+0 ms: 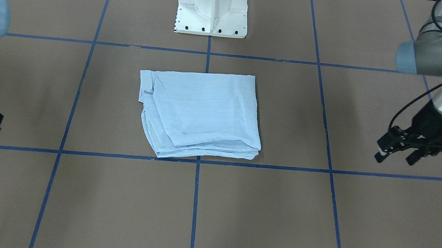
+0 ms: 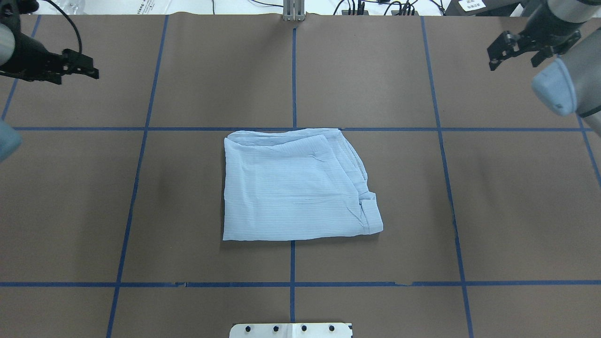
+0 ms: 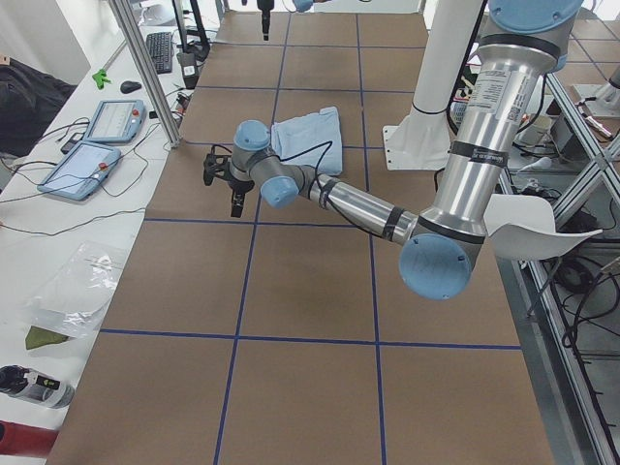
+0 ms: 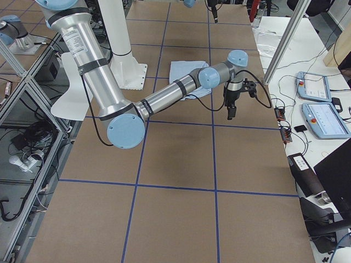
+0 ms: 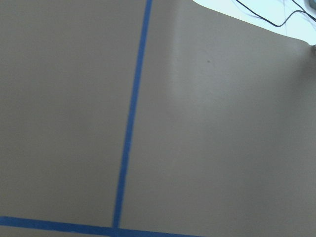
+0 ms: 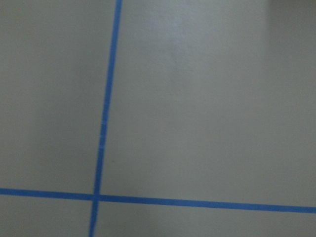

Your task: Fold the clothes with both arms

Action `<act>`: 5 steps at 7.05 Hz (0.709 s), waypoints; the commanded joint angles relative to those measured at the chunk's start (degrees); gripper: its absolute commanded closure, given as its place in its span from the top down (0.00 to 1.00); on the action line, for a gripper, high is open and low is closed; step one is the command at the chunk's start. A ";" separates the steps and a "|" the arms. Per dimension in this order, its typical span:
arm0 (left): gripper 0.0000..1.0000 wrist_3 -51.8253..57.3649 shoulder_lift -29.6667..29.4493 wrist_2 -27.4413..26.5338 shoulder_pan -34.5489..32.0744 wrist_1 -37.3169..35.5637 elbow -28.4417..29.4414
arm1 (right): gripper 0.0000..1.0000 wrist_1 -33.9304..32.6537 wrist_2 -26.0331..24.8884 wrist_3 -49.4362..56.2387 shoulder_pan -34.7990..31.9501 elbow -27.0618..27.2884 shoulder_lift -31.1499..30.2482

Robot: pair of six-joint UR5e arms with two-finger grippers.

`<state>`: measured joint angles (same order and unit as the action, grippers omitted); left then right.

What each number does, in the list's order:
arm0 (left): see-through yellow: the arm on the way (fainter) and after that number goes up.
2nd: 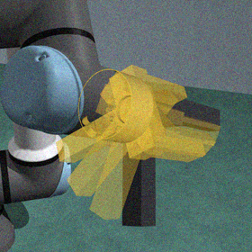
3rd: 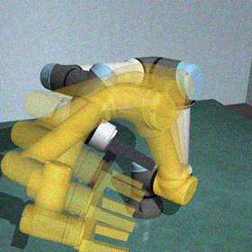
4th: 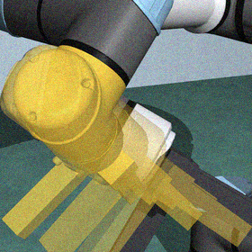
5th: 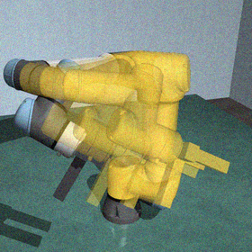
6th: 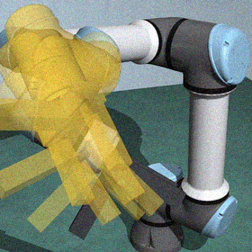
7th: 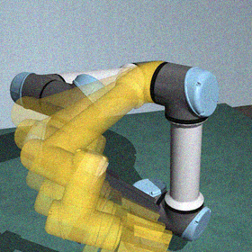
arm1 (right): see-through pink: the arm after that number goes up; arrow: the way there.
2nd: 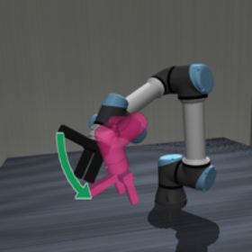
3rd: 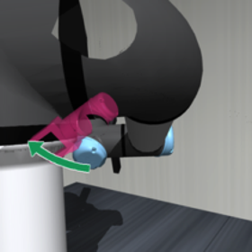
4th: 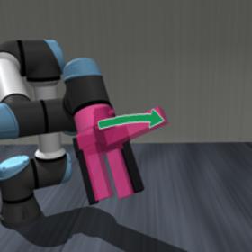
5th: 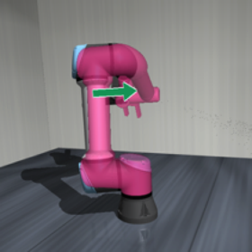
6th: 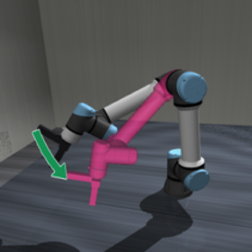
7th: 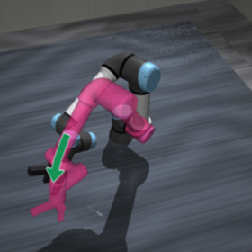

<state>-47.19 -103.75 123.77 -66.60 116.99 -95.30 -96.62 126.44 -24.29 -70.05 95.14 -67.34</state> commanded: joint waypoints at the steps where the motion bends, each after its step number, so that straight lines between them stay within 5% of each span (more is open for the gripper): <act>1: 1.00 22.22 5.64 2.87 -10.26 -5.18 0.11 | 1.00 0.03 3.90 12.54 -6.22 0.57 -9.52; 3: 1.00 39.72 8.02 5.33 -16.95 -11.84 0.81 | 1.00 -0.06 4.51 24.25 -12.19 0.66 -16.48; 5: 1.00 43.24 13.90 9.17 -20.50 -10.83 3.27 | 1.00 0.38 6.53 26.22 -15.28 0.31 -19.23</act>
<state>-6.38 -93.57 130.06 -85.31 105.72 -93.23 -96.46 132.05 0.52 -83.09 95.68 -84.88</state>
